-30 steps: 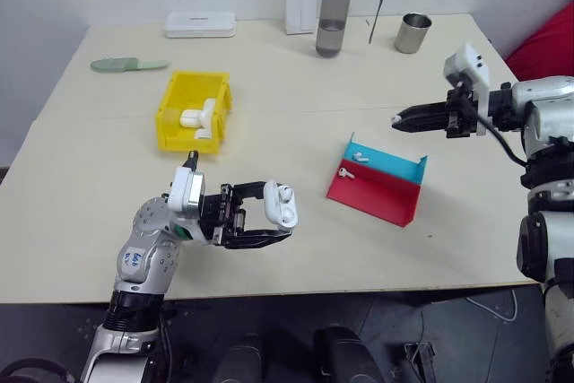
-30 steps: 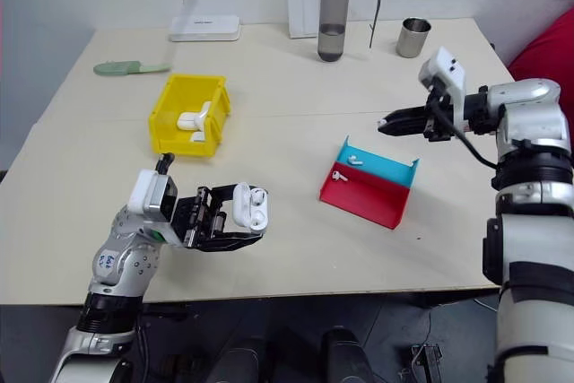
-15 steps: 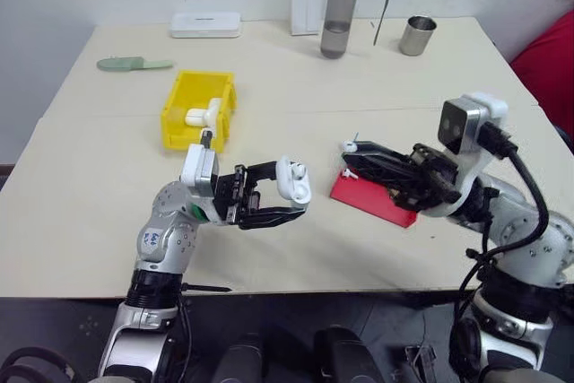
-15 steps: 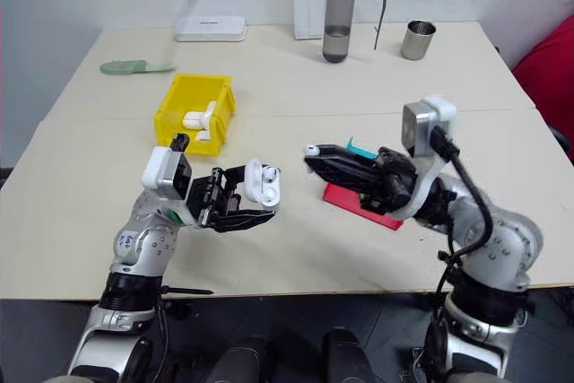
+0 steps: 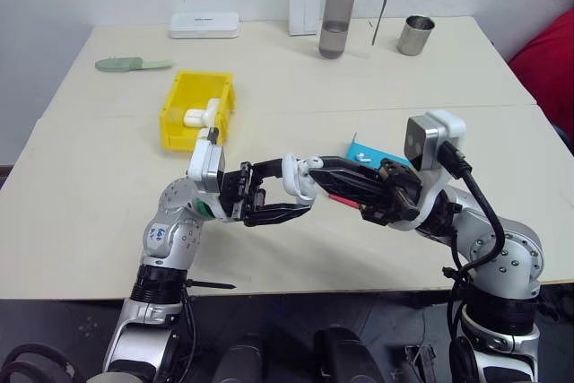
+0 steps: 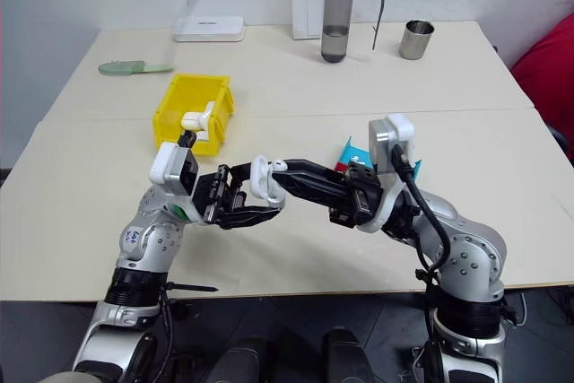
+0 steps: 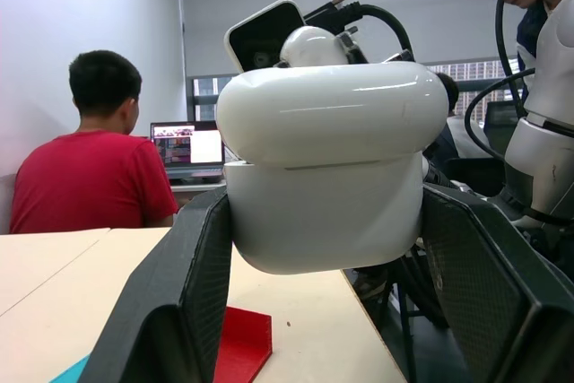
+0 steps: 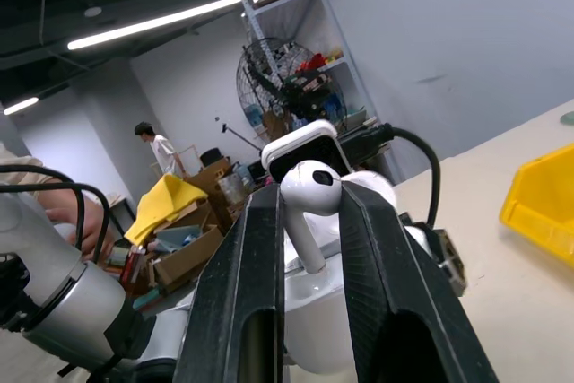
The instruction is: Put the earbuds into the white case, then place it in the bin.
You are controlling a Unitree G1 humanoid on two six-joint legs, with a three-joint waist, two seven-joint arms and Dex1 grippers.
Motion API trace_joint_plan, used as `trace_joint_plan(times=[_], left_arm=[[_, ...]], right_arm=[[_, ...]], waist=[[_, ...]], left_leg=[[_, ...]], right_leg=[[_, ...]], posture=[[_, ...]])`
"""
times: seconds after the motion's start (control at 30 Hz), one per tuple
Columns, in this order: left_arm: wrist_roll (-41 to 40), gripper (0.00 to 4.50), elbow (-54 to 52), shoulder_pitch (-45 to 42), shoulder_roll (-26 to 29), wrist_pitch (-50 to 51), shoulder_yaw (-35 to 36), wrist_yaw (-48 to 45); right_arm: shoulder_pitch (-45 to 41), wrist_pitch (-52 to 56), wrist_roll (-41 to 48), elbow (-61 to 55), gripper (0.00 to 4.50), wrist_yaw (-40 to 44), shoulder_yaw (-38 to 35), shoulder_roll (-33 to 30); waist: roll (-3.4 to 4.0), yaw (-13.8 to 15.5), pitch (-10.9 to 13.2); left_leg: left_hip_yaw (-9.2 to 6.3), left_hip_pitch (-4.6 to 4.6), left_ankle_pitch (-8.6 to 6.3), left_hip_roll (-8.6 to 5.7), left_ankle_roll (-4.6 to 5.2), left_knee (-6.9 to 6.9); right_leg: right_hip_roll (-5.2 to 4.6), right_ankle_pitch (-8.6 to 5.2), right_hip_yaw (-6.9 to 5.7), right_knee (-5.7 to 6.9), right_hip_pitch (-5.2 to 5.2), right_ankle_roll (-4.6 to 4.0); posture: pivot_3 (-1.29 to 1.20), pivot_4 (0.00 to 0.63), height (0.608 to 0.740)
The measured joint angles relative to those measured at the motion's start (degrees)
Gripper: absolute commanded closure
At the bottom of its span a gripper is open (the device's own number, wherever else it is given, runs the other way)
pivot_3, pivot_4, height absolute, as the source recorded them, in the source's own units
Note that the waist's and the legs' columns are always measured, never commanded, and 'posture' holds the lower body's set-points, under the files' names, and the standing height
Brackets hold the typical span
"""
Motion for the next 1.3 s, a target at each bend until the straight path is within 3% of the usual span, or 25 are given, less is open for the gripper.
trace_joint_plan(times=[0.7, 1.3], left_arm=[[1.8, 1.75, 0.4, 0.0, -0.2, 0.1, -0.5, 0.4], [4.0, 1.75, 2.3, 0.0, -0.5, 0.0, -0.6, 1.9]], right_arm=[[2.7, -7.6, -3.2, 0.0, 3.95, 2.7, 5.5, -6.0], [3.3, -11.4, -8.6, -0.3, 3.95, 0.8, 8.2, -7.2]], waist=[[0.0, 0.1, 0.0], [-0.01, 0.1, 0.0]], left_leg=[[-0.01, 0.01, 0.0, 0.01, 0.0, -0.01], [-0.01, 0.01, 0.0, 0.01, 0.0, -0.01]], right_leg=[[0.01, 0.0, -0.01, -0.09, 0.06, 0.0], [0.01, 0.0, -0.02, -0.1, 0.07, 0.0]], posture=[[0.0, 0.15, 0.74], [0.0, 0.15, 0.74]])
